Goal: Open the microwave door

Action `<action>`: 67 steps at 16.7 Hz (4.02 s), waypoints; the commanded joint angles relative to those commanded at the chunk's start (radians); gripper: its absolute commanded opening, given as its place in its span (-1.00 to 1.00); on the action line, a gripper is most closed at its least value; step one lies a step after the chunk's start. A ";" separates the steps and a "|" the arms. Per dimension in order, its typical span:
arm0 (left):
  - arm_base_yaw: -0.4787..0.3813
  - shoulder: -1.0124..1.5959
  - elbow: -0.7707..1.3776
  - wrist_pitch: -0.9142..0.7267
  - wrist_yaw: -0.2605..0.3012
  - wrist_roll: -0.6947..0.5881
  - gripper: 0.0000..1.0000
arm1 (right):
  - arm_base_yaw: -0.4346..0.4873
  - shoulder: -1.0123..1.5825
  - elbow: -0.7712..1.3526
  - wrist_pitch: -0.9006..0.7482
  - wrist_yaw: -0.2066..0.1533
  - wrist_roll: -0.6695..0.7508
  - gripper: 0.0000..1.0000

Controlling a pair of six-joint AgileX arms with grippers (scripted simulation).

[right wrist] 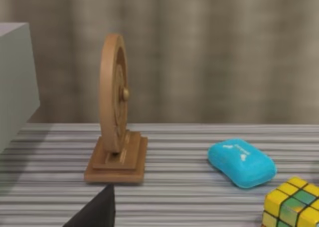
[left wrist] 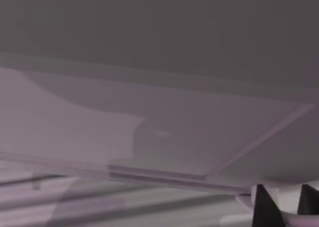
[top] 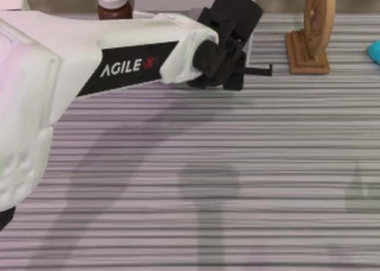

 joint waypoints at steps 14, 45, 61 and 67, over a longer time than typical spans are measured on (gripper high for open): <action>0.005 -0.034 -0.061 0.036 0.033 0.043 -1.00 | 0.000 0.000 0.000 0.000 0.000 0.000 1.00; 0.009 -0.063 -0.122 0.066 0.071 0.086 -1.00 | 0.000 0.000 0.000 0.000 0.000 0.000 1.00; 0.026 -0.111 -0.183 0.108 0.109 0.143 -1.00 | 0.000 0.000 0.000 0.000 0.000 0.000 1.00; 0.026 -0.111 -0.183 0.108 0.109 0.143 -1.00 | 0.000 0.000 0.000 0.000 0.000 0.000 1.00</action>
